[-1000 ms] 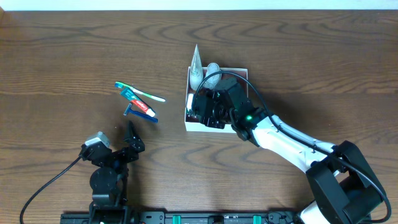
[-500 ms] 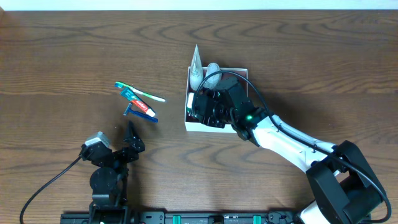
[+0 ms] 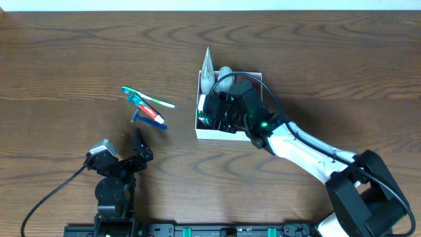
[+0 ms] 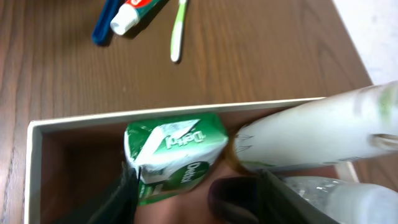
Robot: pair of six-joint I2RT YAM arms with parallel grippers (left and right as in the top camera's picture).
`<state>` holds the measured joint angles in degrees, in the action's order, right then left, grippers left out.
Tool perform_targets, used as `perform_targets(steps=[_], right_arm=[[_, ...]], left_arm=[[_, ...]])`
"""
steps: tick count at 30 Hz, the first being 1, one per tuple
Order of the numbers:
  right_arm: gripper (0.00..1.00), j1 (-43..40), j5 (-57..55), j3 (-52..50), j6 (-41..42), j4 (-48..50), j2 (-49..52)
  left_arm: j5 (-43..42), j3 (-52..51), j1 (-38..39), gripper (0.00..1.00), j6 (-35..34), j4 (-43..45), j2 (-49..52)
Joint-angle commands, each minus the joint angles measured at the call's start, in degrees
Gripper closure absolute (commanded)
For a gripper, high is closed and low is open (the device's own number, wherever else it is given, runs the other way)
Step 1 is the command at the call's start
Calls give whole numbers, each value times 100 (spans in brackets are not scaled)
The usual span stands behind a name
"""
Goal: Pack container
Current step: 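Lower the Dettol soap into the box's front-left area and release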
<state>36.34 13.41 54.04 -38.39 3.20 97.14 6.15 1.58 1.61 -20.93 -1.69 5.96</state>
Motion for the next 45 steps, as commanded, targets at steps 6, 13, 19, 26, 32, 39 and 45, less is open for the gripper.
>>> perform_targets(steps=[6,13,19,26,32,39,45], right_arm=[[40,-37,-13,24,586,297,-455],[40,-37,-15,24,791,282,-369],[39,-37,-15,24,802,352,-151],[41,-33,-17,24,911,490,31],[83,-33,-15,24,927,551,39],[99,-26,-4,24,1078,562,39],[99,-15,15,22,1163,562,42]], left_arm=[[46,-136,-20,2,57,-186,0],[46,-136,-20,2,57,-186,0],[46,-136,-20,2,57,-186,0],[46,-136,-20,2,57,-186,2],[46,-136,-20,2,57,-186,2],[46,-136,-20,2,57,-186,2],[46,-136,-20,2,57,-186,2]])
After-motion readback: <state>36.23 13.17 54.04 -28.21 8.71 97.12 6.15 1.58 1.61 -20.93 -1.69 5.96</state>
